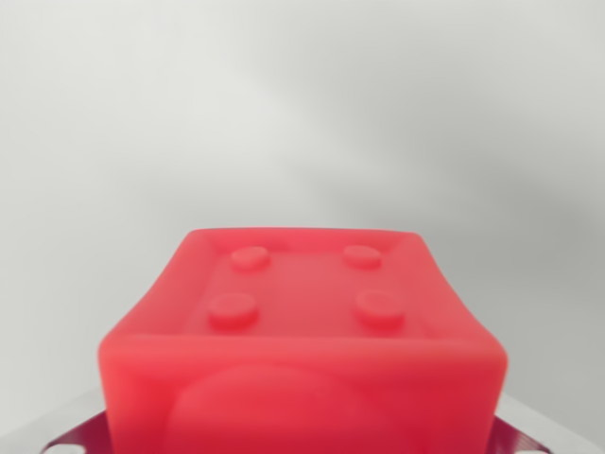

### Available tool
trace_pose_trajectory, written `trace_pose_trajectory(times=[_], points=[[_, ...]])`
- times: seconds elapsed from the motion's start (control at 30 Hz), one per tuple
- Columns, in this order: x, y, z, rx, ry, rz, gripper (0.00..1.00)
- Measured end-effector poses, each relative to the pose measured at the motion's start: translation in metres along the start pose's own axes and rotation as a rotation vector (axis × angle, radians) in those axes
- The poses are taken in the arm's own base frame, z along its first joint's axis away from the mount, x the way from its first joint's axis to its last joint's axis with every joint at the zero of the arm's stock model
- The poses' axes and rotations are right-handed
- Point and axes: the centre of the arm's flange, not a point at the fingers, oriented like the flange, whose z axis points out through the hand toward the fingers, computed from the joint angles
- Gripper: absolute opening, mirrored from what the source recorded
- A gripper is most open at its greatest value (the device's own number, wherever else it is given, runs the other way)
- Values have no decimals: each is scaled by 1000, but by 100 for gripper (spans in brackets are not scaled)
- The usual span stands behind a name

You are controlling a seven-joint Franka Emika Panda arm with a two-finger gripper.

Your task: Destack cube

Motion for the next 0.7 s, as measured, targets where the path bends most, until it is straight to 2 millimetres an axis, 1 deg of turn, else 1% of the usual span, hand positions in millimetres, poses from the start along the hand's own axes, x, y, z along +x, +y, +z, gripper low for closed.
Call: trace_pose_trajectory(times=[0.7], points=[[-33, -26, 5, 0, 0, 28, 0]])
